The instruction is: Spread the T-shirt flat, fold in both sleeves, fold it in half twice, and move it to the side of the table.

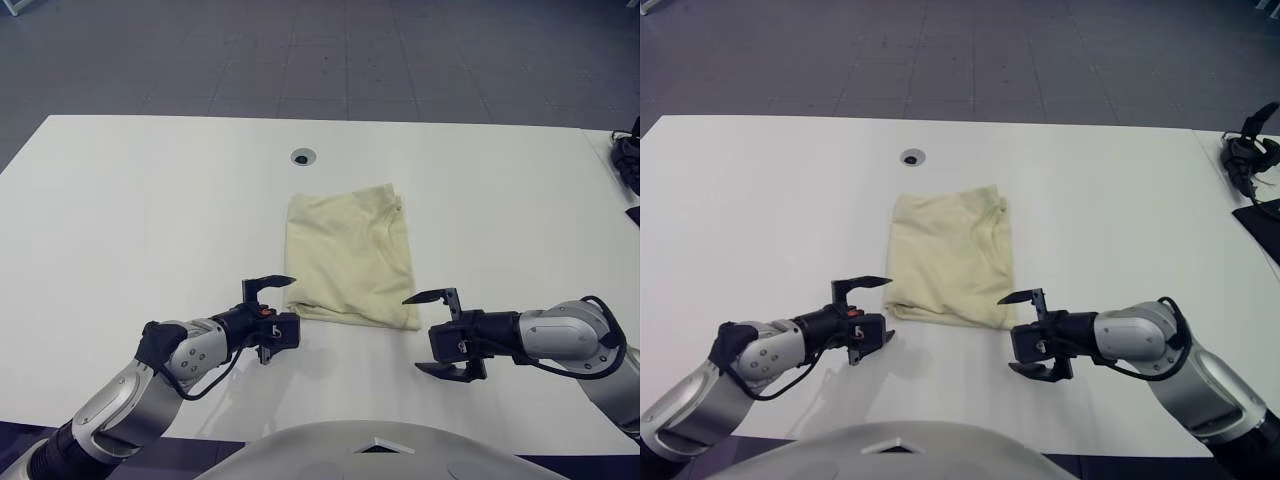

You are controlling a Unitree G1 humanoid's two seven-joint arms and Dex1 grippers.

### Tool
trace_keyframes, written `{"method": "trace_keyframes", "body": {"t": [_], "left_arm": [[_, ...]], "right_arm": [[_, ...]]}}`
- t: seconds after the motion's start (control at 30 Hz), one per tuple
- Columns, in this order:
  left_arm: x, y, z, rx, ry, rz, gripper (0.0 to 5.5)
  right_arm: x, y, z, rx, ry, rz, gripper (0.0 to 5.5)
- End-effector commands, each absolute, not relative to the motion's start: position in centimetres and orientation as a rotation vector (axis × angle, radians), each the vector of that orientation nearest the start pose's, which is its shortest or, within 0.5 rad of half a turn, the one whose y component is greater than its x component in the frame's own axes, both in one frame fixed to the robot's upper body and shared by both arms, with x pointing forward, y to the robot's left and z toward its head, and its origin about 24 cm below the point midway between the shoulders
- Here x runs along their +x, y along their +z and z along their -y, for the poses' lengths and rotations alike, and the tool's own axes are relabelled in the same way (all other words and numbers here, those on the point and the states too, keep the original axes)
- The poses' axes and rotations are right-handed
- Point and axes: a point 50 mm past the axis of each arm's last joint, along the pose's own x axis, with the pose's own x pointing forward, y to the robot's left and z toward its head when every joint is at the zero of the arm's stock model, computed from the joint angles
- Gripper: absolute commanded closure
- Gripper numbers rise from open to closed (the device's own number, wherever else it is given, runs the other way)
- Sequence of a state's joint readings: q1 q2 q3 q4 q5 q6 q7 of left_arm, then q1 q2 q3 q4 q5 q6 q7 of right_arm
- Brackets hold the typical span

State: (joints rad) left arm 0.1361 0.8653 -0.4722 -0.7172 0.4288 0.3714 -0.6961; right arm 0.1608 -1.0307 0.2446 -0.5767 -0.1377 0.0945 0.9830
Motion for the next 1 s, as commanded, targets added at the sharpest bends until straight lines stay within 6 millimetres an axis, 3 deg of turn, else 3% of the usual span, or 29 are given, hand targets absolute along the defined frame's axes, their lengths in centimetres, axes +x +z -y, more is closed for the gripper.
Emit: {"method": "trace_keyframes", "body": {"t": [0.03, 0.37, 0.83, 1.0], "left_arm": [[16.7, 6.0, -14.3, 1.145, -1.121, -0.339, 1.21], [16.6, 4.5, -13.9, 1.165, -1.195, -0.364, 3.04], [17.8, 4.5, -14.0, 1.176, -1.141, -0.345, 5.45], [17.7, 4.7, -13.5, 1.147, -1.154, -0.329, 5.50]], "right_arm": [[17.6, 8.2, 17.7, -1.134, 1.337, -0.314, 0.62], [17.9, 7.1, 17.6, -1.174, 1.332, -0.286, 2.27], [19.0, 6.3, 17.6, -1.210, 1.344, -0.262, 4.52], [19.1, 6.2, 17.5, -1.200, 1.354, -0.252, 5.37]]}}
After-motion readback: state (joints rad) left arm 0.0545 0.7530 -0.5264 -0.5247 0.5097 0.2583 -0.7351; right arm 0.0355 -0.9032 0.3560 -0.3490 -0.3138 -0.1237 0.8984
